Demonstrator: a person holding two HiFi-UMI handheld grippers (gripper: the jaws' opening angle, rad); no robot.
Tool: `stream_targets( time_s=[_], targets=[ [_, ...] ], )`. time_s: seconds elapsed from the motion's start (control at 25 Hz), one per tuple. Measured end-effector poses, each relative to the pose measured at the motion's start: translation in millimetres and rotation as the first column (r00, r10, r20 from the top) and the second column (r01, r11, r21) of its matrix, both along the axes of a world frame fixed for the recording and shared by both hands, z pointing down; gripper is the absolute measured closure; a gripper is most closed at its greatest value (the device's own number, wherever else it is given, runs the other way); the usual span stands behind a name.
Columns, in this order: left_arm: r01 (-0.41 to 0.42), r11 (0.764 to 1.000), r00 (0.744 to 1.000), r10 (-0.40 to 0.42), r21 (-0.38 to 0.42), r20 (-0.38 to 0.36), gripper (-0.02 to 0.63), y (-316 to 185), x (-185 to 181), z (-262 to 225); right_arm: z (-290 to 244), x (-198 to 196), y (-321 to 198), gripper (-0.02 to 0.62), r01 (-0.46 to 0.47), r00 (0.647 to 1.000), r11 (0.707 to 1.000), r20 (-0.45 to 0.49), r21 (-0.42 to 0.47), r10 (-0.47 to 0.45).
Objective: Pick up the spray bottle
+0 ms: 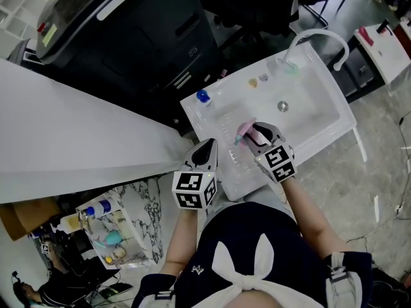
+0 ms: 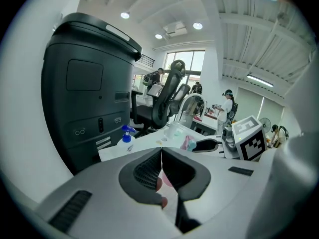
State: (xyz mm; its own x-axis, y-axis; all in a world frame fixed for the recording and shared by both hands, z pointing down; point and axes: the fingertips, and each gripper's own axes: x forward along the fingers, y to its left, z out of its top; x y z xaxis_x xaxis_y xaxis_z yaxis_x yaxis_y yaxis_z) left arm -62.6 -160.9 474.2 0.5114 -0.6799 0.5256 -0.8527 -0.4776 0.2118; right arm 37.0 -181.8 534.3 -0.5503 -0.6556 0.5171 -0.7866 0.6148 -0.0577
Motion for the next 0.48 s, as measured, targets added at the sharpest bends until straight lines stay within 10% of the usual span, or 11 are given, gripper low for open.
stream_targets(
  time_s=[0.48],
  targets=[
    [-0.026,1.000,1.000,0.026,0.012,-0.015,0.580,-0.2,-1.8,-5.4,-41.5,1.5,4.6,0.448,-0.032,0.999,0.995,0.010,0.090,0.031]
  ],
)
